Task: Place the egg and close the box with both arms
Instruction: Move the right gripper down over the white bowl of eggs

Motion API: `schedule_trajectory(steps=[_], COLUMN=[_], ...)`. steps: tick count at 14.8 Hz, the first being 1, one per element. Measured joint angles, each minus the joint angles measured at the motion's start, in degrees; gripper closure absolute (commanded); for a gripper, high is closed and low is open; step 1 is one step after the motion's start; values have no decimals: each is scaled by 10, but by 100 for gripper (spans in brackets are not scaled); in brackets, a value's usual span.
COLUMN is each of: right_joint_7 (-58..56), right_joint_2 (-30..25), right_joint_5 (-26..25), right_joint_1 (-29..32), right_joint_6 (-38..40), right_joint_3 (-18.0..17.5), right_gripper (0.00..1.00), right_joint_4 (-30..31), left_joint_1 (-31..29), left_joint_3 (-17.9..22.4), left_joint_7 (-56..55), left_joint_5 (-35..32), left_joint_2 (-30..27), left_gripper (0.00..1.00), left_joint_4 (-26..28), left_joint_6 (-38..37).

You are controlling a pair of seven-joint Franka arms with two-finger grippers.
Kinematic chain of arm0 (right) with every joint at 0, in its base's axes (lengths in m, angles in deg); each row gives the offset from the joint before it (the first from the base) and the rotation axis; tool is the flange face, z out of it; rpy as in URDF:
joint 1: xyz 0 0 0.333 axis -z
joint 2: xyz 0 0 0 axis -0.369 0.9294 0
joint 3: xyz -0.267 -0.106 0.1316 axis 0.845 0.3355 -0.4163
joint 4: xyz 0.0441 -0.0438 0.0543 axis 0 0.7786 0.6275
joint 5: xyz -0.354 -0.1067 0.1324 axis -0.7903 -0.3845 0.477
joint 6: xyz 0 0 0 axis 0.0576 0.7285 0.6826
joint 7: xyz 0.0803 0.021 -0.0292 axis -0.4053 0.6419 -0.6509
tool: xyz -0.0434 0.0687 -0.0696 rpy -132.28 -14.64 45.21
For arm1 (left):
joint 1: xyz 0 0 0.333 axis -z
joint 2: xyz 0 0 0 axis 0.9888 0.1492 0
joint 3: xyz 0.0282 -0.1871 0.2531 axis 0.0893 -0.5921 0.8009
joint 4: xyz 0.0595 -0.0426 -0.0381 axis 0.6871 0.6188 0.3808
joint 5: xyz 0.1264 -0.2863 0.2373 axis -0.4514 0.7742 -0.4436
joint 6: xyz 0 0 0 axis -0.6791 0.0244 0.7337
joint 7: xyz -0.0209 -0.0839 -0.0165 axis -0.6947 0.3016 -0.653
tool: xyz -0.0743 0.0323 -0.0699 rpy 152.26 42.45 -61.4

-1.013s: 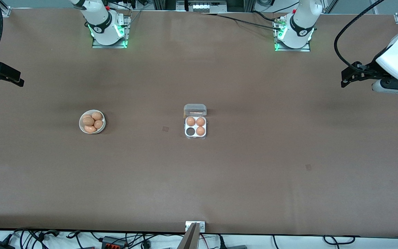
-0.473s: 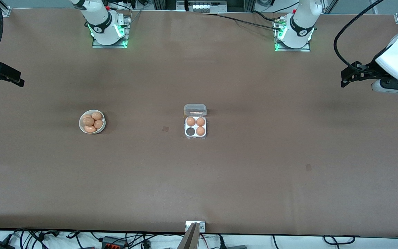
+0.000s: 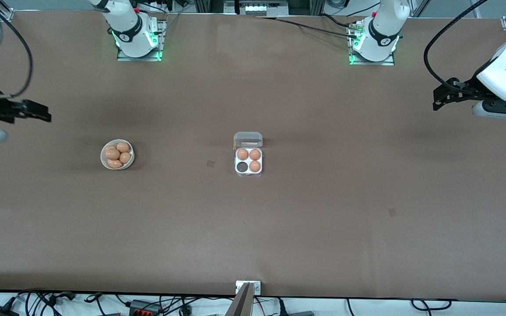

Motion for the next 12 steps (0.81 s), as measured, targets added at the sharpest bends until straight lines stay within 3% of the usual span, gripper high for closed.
schedule_trajectory(steps=[12], right_joint_7=[-24], right_joint_2=[-11], right_joint_5=[0], right_joint_1=[-31], right_joint_6=[-436], right_joint_3=[-2], right_gripper=[0], right_joint_4=[335], left_joint_1=[-1], left_joint_3=[4], left_joint_7=[0], left_joint_5=[0], left_joint_2=[-1], left_gripper=[0], left_joint_4=[-7], left_joint_6=[-14])
